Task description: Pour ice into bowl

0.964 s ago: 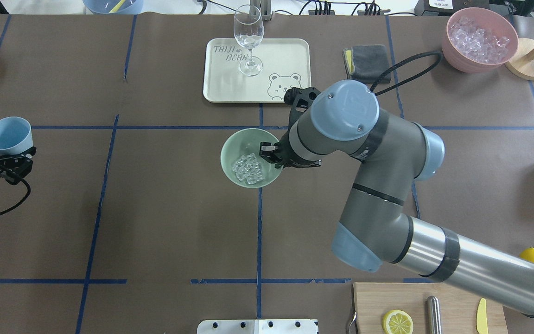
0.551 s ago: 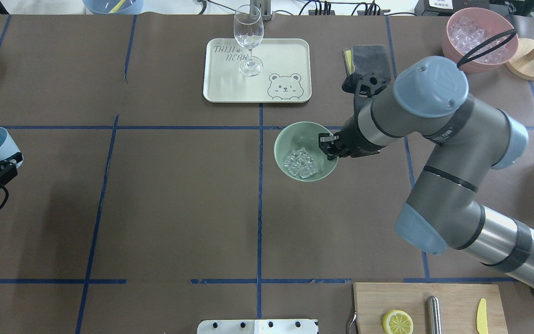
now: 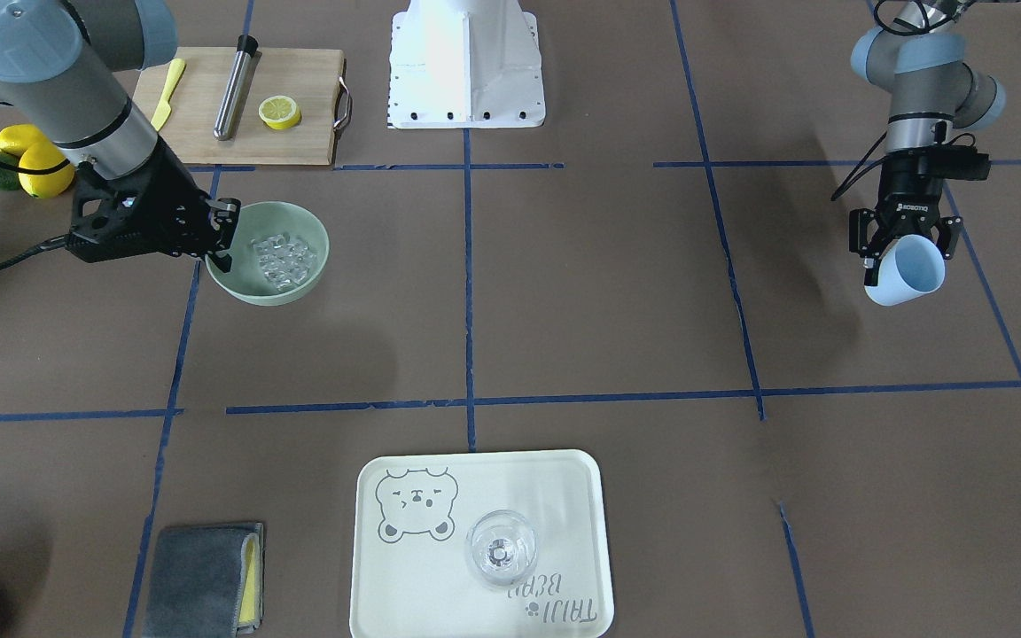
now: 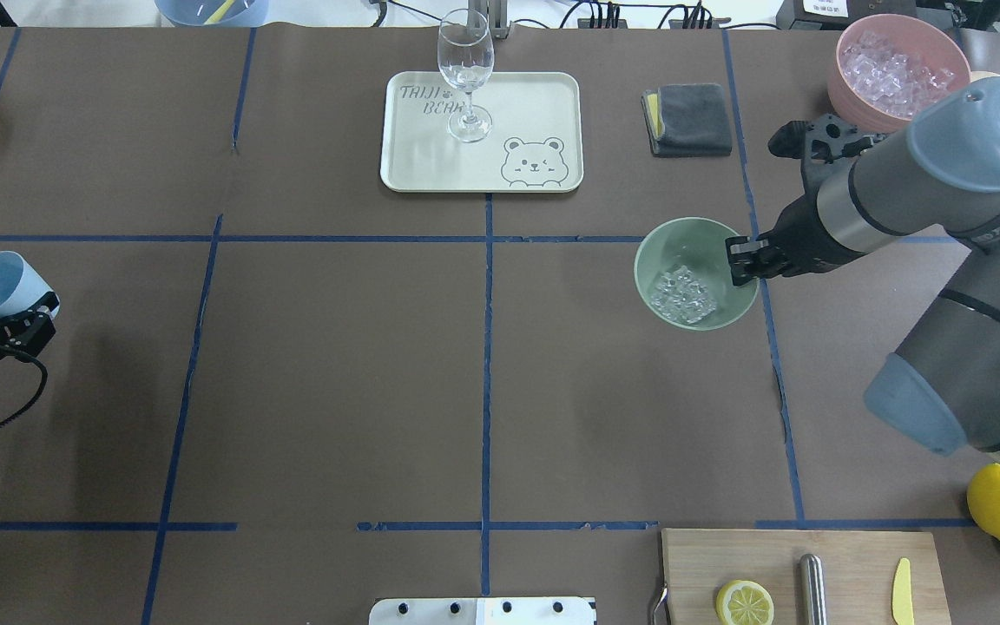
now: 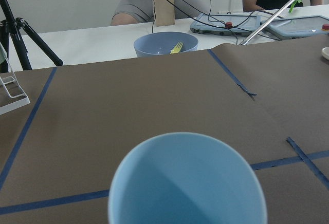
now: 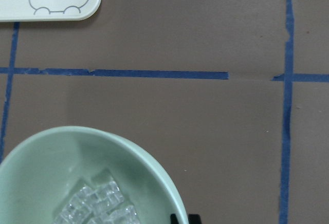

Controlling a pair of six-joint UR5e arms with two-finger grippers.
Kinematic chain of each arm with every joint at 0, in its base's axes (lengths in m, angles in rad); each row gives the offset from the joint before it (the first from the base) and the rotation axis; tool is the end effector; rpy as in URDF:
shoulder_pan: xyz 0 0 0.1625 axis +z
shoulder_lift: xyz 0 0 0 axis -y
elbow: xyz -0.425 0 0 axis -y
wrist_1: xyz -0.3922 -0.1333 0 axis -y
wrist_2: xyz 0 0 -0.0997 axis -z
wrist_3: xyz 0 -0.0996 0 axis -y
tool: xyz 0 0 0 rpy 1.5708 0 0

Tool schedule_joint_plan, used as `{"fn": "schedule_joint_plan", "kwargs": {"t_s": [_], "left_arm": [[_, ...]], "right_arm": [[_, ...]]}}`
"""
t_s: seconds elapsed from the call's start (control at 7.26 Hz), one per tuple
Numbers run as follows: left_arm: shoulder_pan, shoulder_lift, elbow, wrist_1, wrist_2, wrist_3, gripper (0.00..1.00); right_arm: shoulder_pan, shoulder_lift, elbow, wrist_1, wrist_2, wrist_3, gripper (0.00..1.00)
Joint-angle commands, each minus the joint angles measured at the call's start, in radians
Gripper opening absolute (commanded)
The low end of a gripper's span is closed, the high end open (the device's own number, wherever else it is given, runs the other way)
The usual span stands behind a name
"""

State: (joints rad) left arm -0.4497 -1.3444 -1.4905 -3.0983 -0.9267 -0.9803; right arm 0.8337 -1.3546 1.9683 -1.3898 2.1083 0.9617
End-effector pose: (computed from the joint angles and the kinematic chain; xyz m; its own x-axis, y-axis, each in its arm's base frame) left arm 0.2650 -0.3424 0.6287 0.7329 0.1406 -0.6657 0.5388 0.4775 0.6941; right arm -0.3038 -0.4571 0.3405 0.6095 -0.0597 0.7905 -0.0508 0.9922 0.1141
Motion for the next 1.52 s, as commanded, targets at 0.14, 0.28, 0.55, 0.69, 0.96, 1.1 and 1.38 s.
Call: {"fn": "schedule_joint_plan", "kwargs": {"t_s": [0.14,0.28,0.55,0.69,0.96,1.1,1.38], "left_arm": [[0.039,-0.021,0.035,-0.003,0.048,-0.102,0.0],[0.045,-0.021,0.039,0.0,0.052,-0.119,0.0],[0.077,-0.038,0.061,0.006,0.11,-0.124,0.25],[0.077,-0.041,0.078,0.006,0.111,-0.12,0.39],[0.075,-0.039,0.072,0.004,0.111,-0.089,1.0],[0.072,-0.039,0.066,-0.002,0.111,-0.049,1.0],[0.071,-0.027,0.052,-0.006,0.109,-0.021,1.0]], "right_arm": [[0.056,-0.08,0.004,0.002,0.018,-0.09,0.0],[0.056,-0.092,0.009,0.002,0.019,-0.092,0.0],[0.062,-0.101,0.014,0.002,0.019,-0.095,0.0],[0.065,-0.101,0.014,0.002,0.021,-0.095,0.0],[0.073,-0.124,0.014,0.003,0.021,-0.119,0.0],[0.081,-0.145,0.014,0.017,0.021,-0.139,0.0],[0.082,-0.188,0.012,0.069,0.021,-0.14,0.0]]}}
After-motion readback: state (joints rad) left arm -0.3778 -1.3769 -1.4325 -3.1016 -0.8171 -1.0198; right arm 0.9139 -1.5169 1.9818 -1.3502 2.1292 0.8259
